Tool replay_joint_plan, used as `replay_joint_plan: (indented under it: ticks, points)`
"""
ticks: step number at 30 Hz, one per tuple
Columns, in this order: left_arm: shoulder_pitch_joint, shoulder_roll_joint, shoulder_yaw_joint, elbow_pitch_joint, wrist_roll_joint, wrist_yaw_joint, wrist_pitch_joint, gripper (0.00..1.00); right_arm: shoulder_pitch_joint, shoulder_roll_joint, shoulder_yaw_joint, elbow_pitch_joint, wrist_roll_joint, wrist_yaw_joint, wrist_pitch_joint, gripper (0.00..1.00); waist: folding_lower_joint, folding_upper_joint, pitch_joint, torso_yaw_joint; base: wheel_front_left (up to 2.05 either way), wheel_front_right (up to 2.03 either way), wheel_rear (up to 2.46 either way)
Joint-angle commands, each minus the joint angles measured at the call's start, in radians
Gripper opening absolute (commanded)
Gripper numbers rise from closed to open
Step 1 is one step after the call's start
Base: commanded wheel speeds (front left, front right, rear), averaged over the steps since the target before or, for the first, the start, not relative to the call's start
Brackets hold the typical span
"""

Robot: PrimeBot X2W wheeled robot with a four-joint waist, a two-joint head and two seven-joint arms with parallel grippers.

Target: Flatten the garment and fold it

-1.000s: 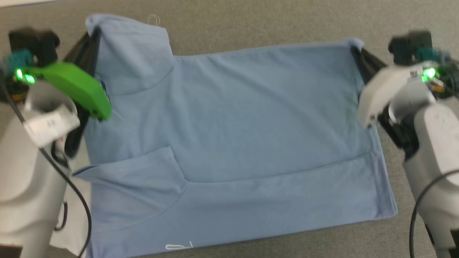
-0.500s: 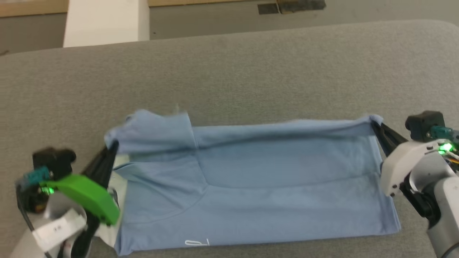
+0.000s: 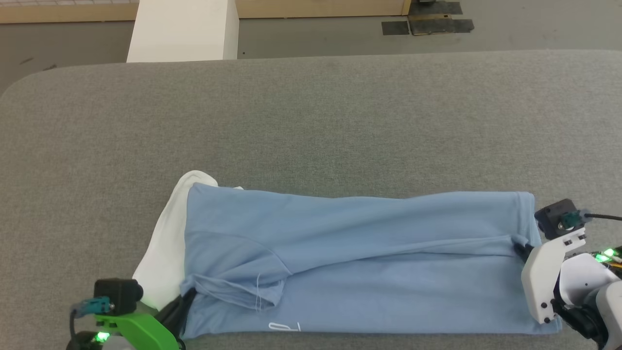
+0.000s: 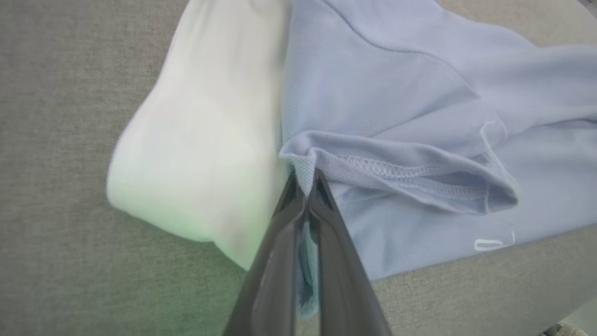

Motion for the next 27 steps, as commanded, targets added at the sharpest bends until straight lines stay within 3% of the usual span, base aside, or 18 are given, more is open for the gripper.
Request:
replay_joint_plan:
  ticks: [1, 8, 9, 10, 11, 12, 21, 27]
  points:
    - [0.007, -0.007, -0.008, 0.015, 0.001, -0.007, 0.002, 0.0, 0.013, -0.005, 0.007, 0.005, -0.001, -0.002, 0.022, 0.0, 0.0001, 0.0, 0.004, 0.004, 0.0, 0.0, 0.0]
    - [-0.037, -0.041, -0.06, 0.097, 0.024, -0.031, 0.001, 0.0, 0.019, 0.013, 0.034, 0.031, -0.004, -0.002, 0.103, 0.0, 0.0001, 0.0, 0.017, 0.005, 0.0, 0.0, 0.0]
    - [-0.041, -0.049, -0.063, 0.107, 0.021, -0.033, 0.0, 0.0, 0.02, 0.02, 0.031, 0.032, 0.0, -0.002, 0.109, 0.16, 0.0001, 0.0, 0.016, 0.005, 0.0, 0.0, 0.0]
    - [-0.045, -0.054, -0.063, 0.114, 0.021, -0.032, -0.005, 0.24, 0.023, 0.026, 0.028, 0.03, 0.006, -0.002, 0.112, 0.48, 0.0001, 0.0, 0.014, 0.004, 0.0, 0.0, 0.0]
    - [-0.047, -0.058, -0.062, 0.12, 0.023, -0.028, -0.011, 0.52, 0.027, 0.031, 0.022, 0.026, 0.011, -0.002, 0.115, 1.0, 0.0001, 0.0, 0.011, 0.003, 0.0, 0.0, 0.0]
    - [-0.048, -0.061, -0.061, 0.122, 0.026, -0.023, -0.017, 1.0, 0.031, 0.034, 0.014, 0.021, 0.014, -0.002, 0.113, 1.0, 0.0001, 0.0, 0.007, 0.003, 0.0, 0.0, 0.0]
    - [-0.005, -0.1, 0.0, 0.039, 0.04, 0.056, -0.15, 1.0, 0.15, 0.091, -0.126, -0.122, 0.022, -0.002, 0.017, 1.0, 0.0001, 0.0, -0.055, 0.014, 0.0, 0.0, 0.0]
    - [-0.006, -0.142, 0.051, 0.001, 0.089, 0.128, -0.296, 1.0, 0.228, 0.171, -0.22, -0.234, 0.005, -0.002, -0.11, 1.0, 0.0001, 0.0, -0.077, 0.026, 0.0, 0.0, 0.0]
